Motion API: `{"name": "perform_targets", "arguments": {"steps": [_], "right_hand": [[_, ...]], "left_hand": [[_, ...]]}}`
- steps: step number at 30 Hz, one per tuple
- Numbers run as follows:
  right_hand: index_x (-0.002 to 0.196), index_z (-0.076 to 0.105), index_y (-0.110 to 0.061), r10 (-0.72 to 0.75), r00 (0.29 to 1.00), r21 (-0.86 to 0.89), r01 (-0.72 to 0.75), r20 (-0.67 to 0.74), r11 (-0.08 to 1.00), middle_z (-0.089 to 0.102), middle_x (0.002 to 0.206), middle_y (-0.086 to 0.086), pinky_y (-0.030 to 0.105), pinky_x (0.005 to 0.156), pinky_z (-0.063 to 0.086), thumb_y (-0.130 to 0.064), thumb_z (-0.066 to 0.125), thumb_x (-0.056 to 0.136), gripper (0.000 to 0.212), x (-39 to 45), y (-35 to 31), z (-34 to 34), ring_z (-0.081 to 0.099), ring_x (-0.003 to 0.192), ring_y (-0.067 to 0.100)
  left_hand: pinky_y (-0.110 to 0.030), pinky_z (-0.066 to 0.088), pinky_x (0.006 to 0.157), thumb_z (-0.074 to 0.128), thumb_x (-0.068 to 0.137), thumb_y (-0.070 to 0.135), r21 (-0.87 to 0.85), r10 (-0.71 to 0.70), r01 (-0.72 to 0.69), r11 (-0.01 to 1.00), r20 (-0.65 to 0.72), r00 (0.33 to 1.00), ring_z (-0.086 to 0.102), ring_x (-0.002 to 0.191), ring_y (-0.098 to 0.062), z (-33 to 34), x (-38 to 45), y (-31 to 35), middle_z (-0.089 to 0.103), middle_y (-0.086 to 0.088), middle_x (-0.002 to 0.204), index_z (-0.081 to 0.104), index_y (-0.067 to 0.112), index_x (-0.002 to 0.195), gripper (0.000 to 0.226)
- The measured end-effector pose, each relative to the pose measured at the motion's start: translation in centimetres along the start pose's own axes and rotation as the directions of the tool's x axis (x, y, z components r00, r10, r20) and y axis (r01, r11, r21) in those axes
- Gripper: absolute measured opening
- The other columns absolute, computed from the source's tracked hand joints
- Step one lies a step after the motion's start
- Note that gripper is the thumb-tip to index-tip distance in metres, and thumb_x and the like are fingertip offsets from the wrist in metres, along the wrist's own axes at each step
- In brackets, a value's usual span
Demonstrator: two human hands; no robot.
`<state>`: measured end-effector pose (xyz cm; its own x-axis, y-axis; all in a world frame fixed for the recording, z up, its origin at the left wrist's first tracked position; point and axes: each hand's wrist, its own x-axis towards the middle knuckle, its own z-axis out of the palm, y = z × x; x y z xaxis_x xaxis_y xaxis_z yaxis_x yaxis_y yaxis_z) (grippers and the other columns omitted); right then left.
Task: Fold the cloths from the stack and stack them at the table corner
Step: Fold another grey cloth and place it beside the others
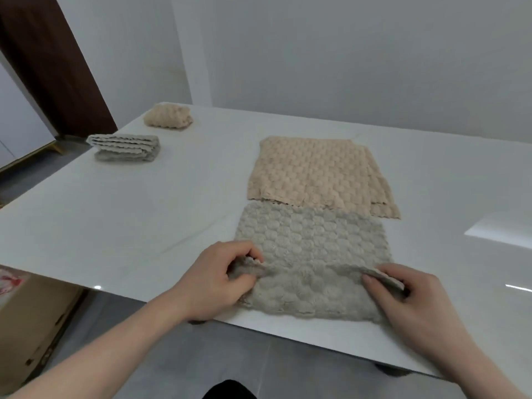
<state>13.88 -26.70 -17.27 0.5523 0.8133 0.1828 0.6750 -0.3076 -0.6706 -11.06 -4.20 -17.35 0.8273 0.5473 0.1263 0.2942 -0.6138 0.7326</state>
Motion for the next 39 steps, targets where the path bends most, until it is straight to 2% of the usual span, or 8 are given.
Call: {"name": "perform_targets", "arguments": {"steps": [5, 9, 14, 18, 24, 28, 35, 39], "right_hand": [[0.076, 0.064, -0.014, -0.001, 0.997, -0.065, -0.003, -0.071, 0.998, 0.054, 0.059, 0.002, 0.033, 0.059, 0.043, -0.040, 0.067, 0.094, 0.032, -1.1, -0.4, 0.6, 0.048, 0.055, 0.011], [0.079, 0.065, -0.012, 0.052, 0.996, 0.013, -0.051, -0.077, 0.999, 0.056, 0.062, 0.007, 0.037, 0.062, 0.043, -0.041, 0.066, 0.095, 0.034, -3.4, -1.1, -0.2, 0.048, 0.058, 0.013], [0.071, 0.054, -0.010, 0.004, 0.999, 0.043, -0.002, -0.052, 0.999, 0.039, 0.056, -0.010, 0.030, 0.056, 0.034, -0.036, 0.065, 0.098, 0.039, -6.2, -1.9, -2.2, 0.037, 0.055, 0.007], [0.072, 0.056, -0.009, -0.023, 0.996, 0.091, 0.030, -0.081, 0.995, 0.037, 0.058, -0.010, 0.024, 0.052, 0.028, -0.036, 0.065, 0.098, 0.038, -6.2, -3.1, -3.5, 0.035, 0.055, 0.007], [0.077, 0.070, -0.017, -0.004, 0.990, 0.138, 0.024, -0.144, 0.990, 0.052, 0.055, -0.008, 0.020, 0.052, 0.033, -0.032, 0.069, 0.095, 0.024, -4.2, -4.2, -4.3, 0.042, 0.053, 0.006], [0.078, 0.073, -0.025, 0.086, 0.981, 0.144, -0.061, -0.173, 0.988, 0.071, 0.069, -0.005, 0.025, 0.061, 0.045, -0.036, 0.075, 0.090, 0.017, -1.9, -3.4, -3.9, 0.061, 0.063, 0.010], [0.085, 0.073, -0.029, 0.182, 0.968, 0.128, -0.161, -0.175, 0.979, 0.074, 0.085, -0.009, 0.021, 0.067, 0.046, -0.032, 0.079, 0.087, 0.007, 1.1, -1.7, -2.9, 0.068, 0.082, 0.009], [0.096, 0.071, -0.032, 0.244, 0.954, 0.113, -0.227, -0.175, 0.967, 0.071, 0.092, -0.005, 0.026, 0.072, 0.046, -0.033, 0.081, 0.082, 0.017, 2.0, -0.6, -2.2, 0.065, 0.086, 0.009]], "left_hand": [[-0.015, 0.036, 0.060, 0.069, 0.083, 0.013, 0.036, -0.064, 0.065, 0.997, -0.036, 0.997, 0.046, 0.060, -0.004, 0.6, -0.4, 0.1, 0.057, 0.008, 0.070, 0.066, 0.033, 0.095, 0.023], [-0.024, 0.039, 0.065, 0.066, 0.088, 0.013, 0.000, -0.095, 0.096, 0.995, -0.074, 0.993, 0.046, 0.062, -0.003, 0.3, -2.6, 1.9, 0.056, 0.010, 0.072, 0.063, 0.038, 0.089, 0.025], [-0.031, 0.038, 0.065, 0.062, 0.089, 0.012, 0.006, -0.033, 0.033, 0.999, -0.061, 0.998, 0.042, 0.063, -0.008, -1.6, -5.7, 3.9, 0.054, 0.002, 0.069, 0.062, 0.034, 0.085, 0.022], [-0.025, 0.038, 0.063, 0.060, 0.093, 0.009, -0.055, 0.003, -0.005, 0.998, -0.028, 1.000, 0.045, 0.061, -0.007, -3.2, -6.8, 5.5, 0.054, 0.008, 0.065, 0.063, 0.027, 0.089, 0.018], [-0.026, 0.040, 0.061, 0.062, 0.094, 0.015, -0.067, -0.009, 0.002, 0.998, -0.100, 0.995, 0.047, 0.060, -0.010, -4.1, -4.5, 5.8, 0.060, 0.008, 0.067, 0.065, 0.028, 0.094, 0.013], [-0.031, 0.047, 0.069, 0.064, 0.095, 0.025, -0.030, -0.057, 0.053, 0.998, -0.136, 0.989, 0.054, 0.067, -0.013, -3.8, -1.6, 4.8, 0.068, 0.006, 0.087, 0.064, 0.035, 0.104, 0.013], [-0.027, 0.041, 0.065, 0.069, 0.090, 0.028, 0.057, -0.097, 0.111, 0.992, -0.204, 0.974, 0.054, 0.063, -0.011, -2.4, 2.5, 3.1, 0.059, 0.012, 0.084, 0.063, 0.037, 0.108, 0.021], [-0.029, 0.047, 0.068, 0.067, 0.088, 0.032, 0.121, -0.127, 0.152, 0.981, -0.197, 0.972, 0.058, 0.063, -0.009, -1.4, 4.0, 2.4, 0.063, 0.010, 0.089, 0.062, 0.040, 0.110, 0.024]]}}
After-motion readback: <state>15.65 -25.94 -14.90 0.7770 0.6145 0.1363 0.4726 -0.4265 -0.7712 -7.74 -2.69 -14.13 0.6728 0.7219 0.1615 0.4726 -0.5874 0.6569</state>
